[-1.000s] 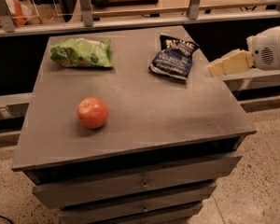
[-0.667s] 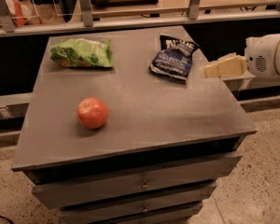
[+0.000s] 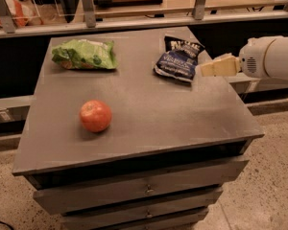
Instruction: Move blue chip bag near apple
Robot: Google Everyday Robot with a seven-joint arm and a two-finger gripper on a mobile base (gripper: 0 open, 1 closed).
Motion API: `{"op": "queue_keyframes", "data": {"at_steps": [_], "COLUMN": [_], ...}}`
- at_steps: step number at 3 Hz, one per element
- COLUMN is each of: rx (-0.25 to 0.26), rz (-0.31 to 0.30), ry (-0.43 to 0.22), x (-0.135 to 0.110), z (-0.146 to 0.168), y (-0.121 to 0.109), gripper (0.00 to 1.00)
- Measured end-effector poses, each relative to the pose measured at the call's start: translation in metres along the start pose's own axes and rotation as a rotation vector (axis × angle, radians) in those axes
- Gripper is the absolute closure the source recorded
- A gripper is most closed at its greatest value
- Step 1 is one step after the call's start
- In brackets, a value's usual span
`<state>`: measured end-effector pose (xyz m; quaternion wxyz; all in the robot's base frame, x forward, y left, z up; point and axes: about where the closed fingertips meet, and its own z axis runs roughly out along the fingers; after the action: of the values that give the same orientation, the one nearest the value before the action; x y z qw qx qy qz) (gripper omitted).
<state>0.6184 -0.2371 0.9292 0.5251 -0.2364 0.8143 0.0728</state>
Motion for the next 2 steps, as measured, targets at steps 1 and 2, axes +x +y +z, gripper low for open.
{"op": "queue_keyframes", "data": {"at_steps": [1,2], "rx": [-0.037,-0.092], "rz": [0.022,-0.009], "ry": [0.023,0.059], "x": [0.005,0.011], "z": [0.024,0.045], "y": [-0.005,-0.006], "gripper": [0.0,0.0]}}
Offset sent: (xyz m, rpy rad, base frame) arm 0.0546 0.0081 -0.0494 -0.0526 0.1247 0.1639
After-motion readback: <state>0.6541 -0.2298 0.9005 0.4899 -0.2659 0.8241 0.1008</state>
